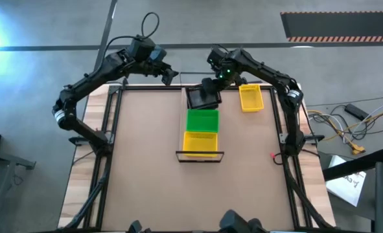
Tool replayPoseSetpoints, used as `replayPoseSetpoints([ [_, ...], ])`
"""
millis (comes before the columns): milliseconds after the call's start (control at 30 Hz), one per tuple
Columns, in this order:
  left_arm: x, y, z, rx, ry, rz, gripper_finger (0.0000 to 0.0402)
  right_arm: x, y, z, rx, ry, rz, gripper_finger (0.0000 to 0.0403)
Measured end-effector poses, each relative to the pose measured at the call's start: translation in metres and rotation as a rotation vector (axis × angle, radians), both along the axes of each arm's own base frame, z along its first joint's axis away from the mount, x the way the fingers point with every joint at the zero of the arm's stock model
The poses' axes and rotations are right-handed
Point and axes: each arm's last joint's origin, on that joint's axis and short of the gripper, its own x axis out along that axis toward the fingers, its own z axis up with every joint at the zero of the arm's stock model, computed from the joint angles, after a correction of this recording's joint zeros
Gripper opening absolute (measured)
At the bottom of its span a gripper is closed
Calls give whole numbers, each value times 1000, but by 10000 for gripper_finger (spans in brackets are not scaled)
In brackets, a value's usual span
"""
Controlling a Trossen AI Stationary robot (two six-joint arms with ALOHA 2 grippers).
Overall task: Stack baskets on shelf by color
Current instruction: Stack the black bin on top of the black bins on the shelf
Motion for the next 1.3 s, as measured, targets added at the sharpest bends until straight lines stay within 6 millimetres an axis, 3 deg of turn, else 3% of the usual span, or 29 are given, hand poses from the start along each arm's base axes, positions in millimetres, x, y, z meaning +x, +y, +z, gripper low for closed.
replayPoseSetpoints([
  [300, -2, -2, -7, -11, 65, -23, 258, 10, -8, -27, 101, 40, -114, 8],
  [467, -1, -1, -12, -7, 85, -35, 258, 11, -9, -31, 118, 55, -141, 19],
  [600, 0, -1, -18, -21, 100, -42, 258, 11, -8, -30, 114, 53, -139, 59],
  [800, -4, -4, -22, -15, 126, -59, 258, 3, -4, -17, 35, 90, -110, 149],
  [933, -8, -7, -21, -4, 140, -73, 258, -7, 3, -10, -1, 183, -88, 172],
  [1067, -11, -9, -18, 18, 139, -85, 258, -7, 3, -12, -19, 168, -38, 147],
  [1300, -11, -10, -17, 2, 126, -73, 258, -3, 4, -12, -24, 124, -3, 45],
])
